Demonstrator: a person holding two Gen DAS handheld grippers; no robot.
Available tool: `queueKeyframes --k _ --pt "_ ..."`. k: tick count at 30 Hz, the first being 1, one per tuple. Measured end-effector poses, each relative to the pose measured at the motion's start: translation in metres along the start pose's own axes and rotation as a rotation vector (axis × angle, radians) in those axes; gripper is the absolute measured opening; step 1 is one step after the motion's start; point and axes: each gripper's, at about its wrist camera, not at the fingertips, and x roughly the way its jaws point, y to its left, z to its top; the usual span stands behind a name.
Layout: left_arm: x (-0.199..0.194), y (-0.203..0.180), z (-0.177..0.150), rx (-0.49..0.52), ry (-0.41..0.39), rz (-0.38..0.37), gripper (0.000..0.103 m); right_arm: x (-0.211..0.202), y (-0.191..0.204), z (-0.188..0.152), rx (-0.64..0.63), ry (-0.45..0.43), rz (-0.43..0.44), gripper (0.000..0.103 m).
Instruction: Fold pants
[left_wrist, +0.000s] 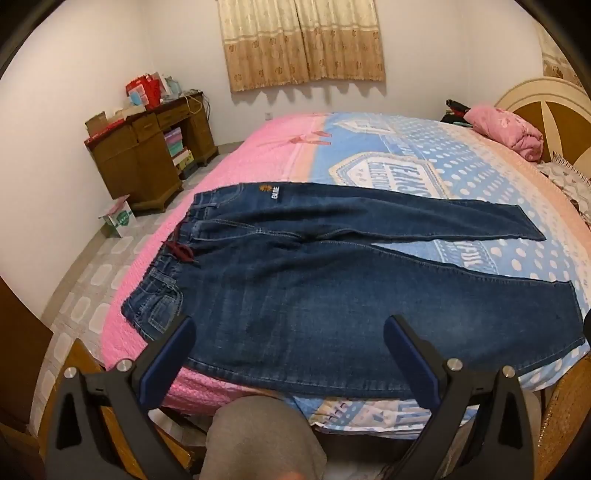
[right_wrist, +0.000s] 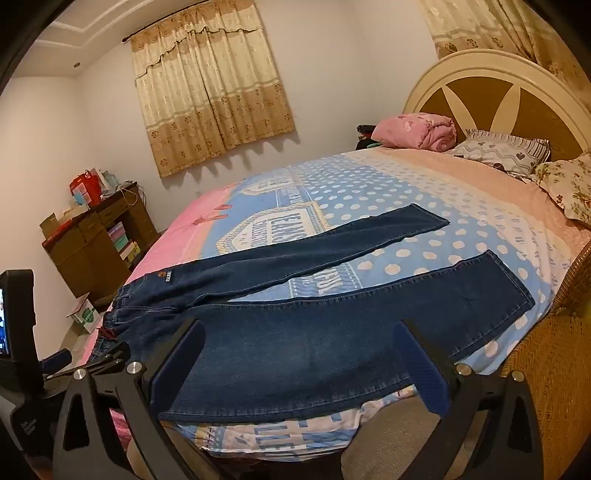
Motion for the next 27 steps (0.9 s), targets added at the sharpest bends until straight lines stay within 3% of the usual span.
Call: queueKeyframes --k 27 --pt "0.0033 0.0005 -0.0039 0.032 0.025 0.033 0.103 0.001 -0.004 -0.0029 0.0 0.031 -0.019 0.102"
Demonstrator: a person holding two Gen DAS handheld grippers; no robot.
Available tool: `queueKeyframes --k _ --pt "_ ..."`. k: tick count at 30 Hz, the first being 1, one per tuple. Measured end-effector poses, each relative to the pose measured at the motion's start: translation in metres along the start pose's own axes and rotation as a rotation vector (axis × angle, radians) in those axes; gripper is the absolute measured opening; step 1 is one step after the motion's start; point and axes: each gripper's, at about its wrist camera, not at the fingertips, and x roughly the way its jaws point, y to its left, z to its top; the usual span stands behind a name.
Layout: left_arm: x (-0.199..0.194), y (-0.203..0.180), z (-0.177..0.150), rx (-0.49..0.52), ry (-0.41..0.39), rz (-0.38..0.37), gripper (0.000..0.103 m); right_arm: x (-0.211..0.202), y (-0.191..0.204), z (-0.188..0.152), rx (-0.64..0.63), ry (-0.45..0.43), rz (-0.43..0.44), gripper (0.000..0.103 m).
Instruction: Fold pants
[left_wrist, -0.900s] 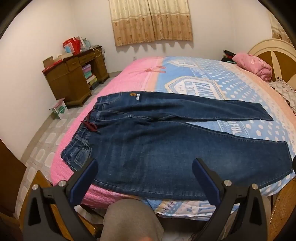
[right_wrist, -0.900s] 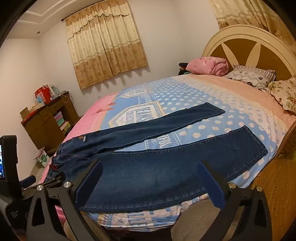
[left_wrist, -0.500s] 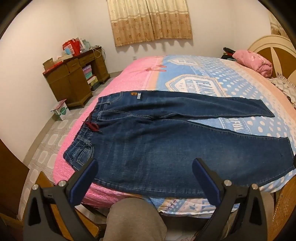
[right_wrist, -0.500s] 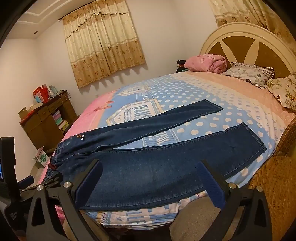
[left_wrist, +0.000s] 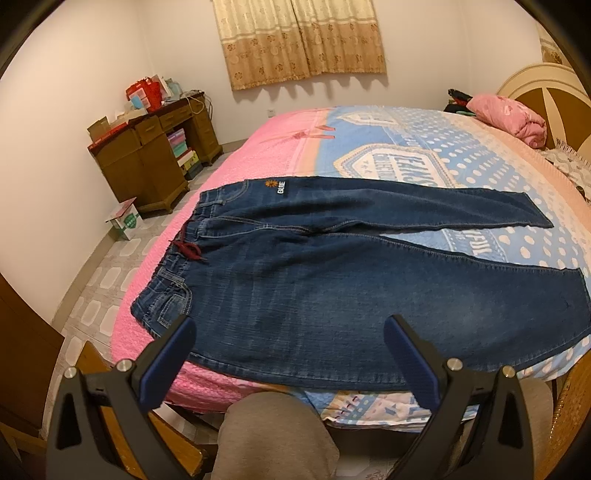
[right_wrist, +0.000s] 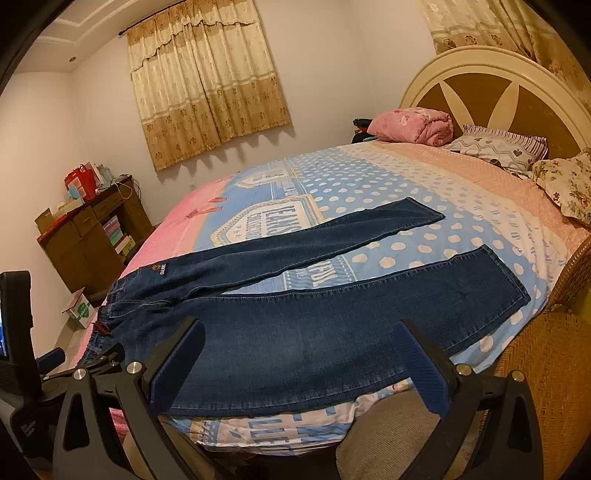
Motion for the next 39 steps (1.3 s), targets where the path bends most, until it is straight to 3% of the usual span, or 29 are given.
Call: queueKeyframes --k 39 --pt "0.0098 -0.0063 -0.0069 0.021 0.038 0.02 0.103 0.0059 -0.0031 -0.004 0.001 0.026 -0.025 0.102"
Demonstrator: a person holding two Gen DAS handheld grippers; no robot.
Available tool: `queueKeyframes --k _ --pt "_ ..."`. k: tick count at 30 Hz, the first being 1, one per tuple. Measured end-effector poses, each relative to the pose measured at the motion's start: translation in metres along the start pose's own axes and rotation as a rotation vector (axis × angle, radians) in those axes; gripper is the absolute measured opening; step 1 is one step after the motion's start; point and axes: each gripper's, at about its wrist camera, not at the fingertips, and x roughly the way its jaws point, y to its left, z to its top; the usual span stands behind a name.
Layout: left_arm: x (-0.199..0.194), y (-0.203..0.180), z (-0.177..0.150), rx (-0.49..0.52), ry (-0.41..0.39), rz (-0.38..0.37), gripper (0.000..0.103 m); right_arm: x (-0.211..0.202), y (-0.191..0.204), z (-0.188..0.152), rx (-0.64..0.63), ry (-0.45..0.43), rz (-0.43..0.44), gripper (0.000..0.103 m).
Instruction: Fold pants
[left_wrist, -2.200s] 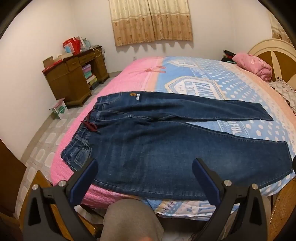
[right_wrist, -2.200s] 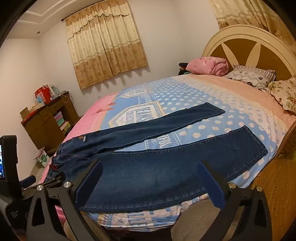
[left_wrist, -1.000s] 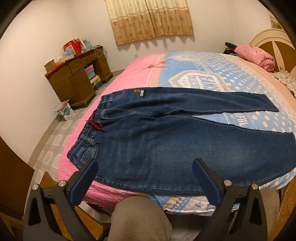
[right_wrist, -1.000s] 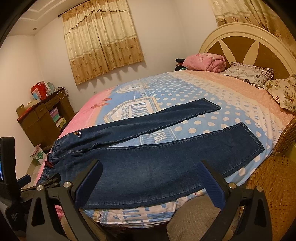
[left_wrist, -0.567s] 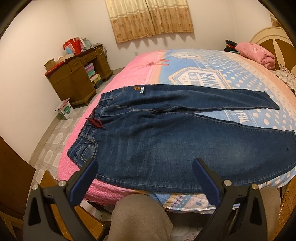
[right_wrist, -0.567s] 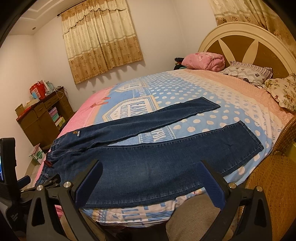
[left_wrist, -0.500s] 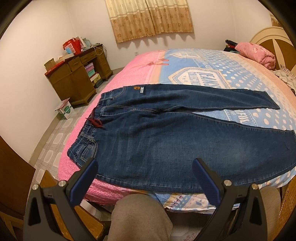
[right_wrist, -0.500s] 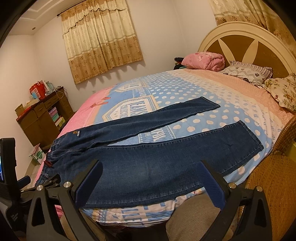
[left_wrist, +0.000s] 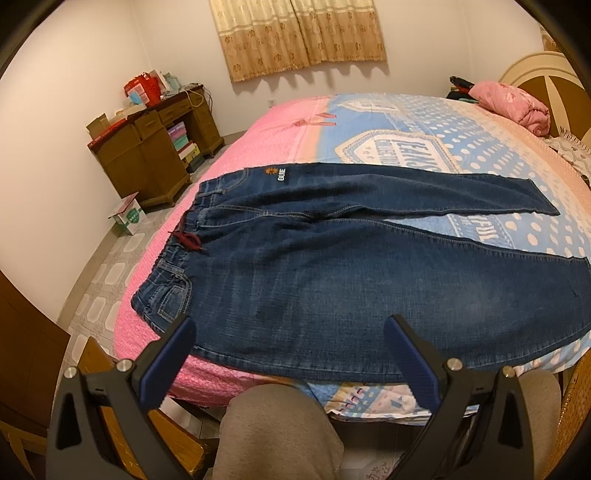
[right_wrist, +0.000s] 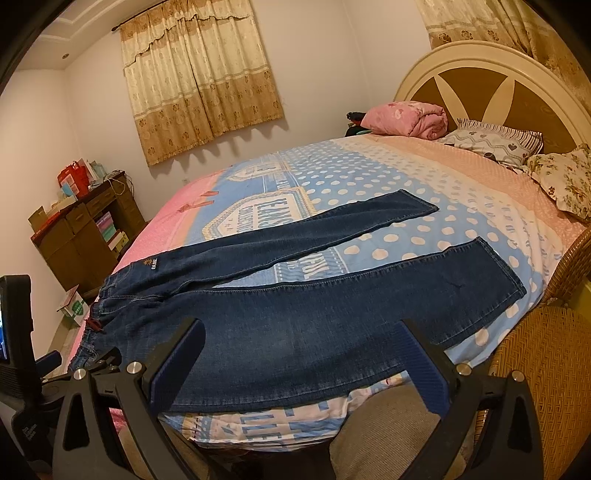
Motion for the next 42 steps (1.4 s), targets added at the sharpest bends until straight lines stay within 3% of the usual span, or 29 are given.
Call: queueKeyframes --k 42 --pt "0.025 -0.003 0.013 0.003 0.055 -0.015 0.103 0.024 0.002 0.006 -0.004 0.041 -0.012 0.102"
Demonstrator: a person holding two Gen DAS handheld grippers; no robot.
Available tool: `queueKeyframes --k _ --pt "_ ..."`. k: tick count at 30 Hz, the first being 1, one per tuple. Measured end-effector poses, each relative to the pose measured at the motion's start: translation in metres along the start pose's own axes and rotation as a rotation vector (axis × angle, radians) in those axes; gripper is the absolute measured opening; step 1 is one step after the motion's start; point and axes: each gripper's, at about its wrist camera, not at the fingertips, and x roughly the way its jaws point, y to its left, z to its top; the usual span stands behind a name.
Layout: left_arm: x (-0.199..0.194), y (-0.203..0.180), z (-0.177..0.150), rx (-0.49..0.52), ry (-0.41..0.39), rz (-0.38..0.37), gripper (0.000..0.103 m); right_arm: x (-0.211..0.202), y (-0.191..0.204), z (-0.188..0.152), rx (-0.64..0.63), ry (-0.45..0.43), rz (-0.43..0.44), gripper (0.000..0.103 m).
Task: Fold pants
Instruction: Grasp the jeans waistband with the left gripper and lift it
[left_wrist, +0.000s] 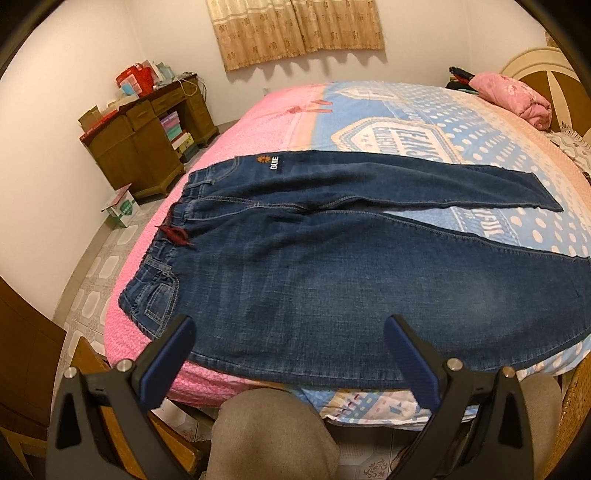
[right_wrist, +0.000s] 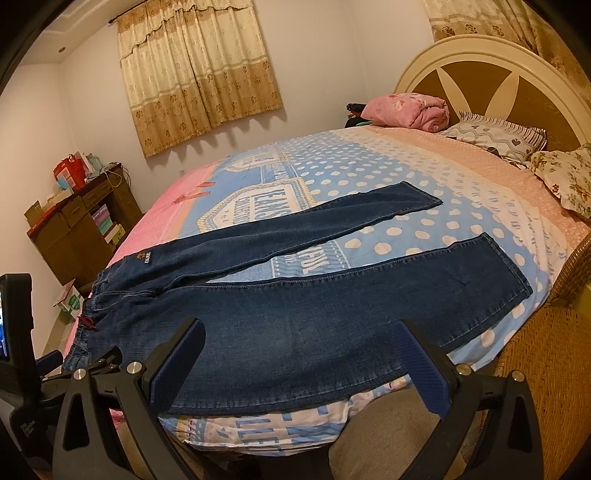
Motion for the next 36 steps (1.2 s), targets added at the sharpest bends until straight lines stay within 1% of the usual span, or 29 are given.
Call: queueKeyframes --k 7,11,13,16,19,20,21,22,23,24,25,26,27,28,30,32,33,35,36 --pt "0.022 0.011 0.021 -0.031 0.003 -0.003 0.103 0.017 -0.009 0.015 0.005 -0.005 -0.028 0.102" --pt "0.045 0.027 0.044 -0.067 0.013 -0.043 0.103 0.032 -0.017 0.025 -0.001 0.002 -0.041 0.102" --pt "0.058 0.037 0.057 -0.096 0.021 -0.051 0.103 0.041 -0.02 0.03 -0.004 0.002 -0.052 0.102" --pt "0.083 0.055 0.085 -0.151 0.009 -0.032 0.103 0.058 -0.023 0.036 -0.007 0.003 -0.057 0.102" --pt "0.112 0.072 0.124 -0.215 0.0 -0.019 0.103 0.078 -0.023 0.038 -0.011 0.025 -0.05 0.102" --pt "0.128 0.078 0.143 -0.25 -0.004 -0.017 0.103 0.084 -0.022 0.038 -0.011 0.031 -0.044 0.102" --pt "0.138 0.083 0.155 -0.274 0.002 -0.011 0.103 0.091 -0.022 0.039 -0.011 0.041 -0.036 0.102" --pt "0.151 0.087 0.17 -0.309 0.014 0.0 0.102 0.097 -0.021 0.039 -0.011 0.048 -0.031 0.102" --pt "0.173 0.093 0.191 -0.362 0.04 0.007 0.102 0.103 -0.019 0.038 -0.013 0.055 -0.028 0.102" --pt "0.186 0.095 0.202 -0.39 0.061 0.021 0.098 0.11 -0.018 0.037 -0.015 0.065 -0.025 0.102" --pt "0.208 0.098 0.217 -0.434 0.103 0.059 0.089 0.116 -0.016 0.036 -0.018 0.075 -0.022 0.102" --pt "0.226 0.099 0.227 -0.469 0.142 0.095 0.084 0.122 -0.015 0.035 -0.021 0.088 -0.018 0.102" --pt "0.237 0.1 0.231 -0.493 0.168 0.113 0.077 0.129 -0.013 0.034 -0.025 0.103 -0.014 0.102" --pt "0.253 0.102 0.237 -0.528 0.206 0.13 0.074 0.134 -0.012 0.032 -0.027 0.114 -0.009 0.102" --pt "0.281 0.107 0.243 -0.629 0.266 0.155 0.073 0.144 -0.012 0.03 -0.031 0.135 -0.004 0.102" --pt "0.299 0.111 0.242 -0.698 0.291 0.192 0.073 0.15 -0.011 0.026 -0.035 0.147 -0.002 0.102" --pt "0.309 0.11 0.242 -0.717 0.309 0.218 0.073 0.154 -0.012 0.025 -0.039 0.155 -0.003 0.102" --pt "0.327 0.107 0.242 -0.722 0.345 0.263 0.073 0.159 -0.013 0.022 -0.041 0.163 -0.004 0.102" --pt "0.331 0.104 0.244 -0.72 0.349 0.283 0.073 0.163 -0.014 0.02 -0.042 0.169 -0.004 0.102"
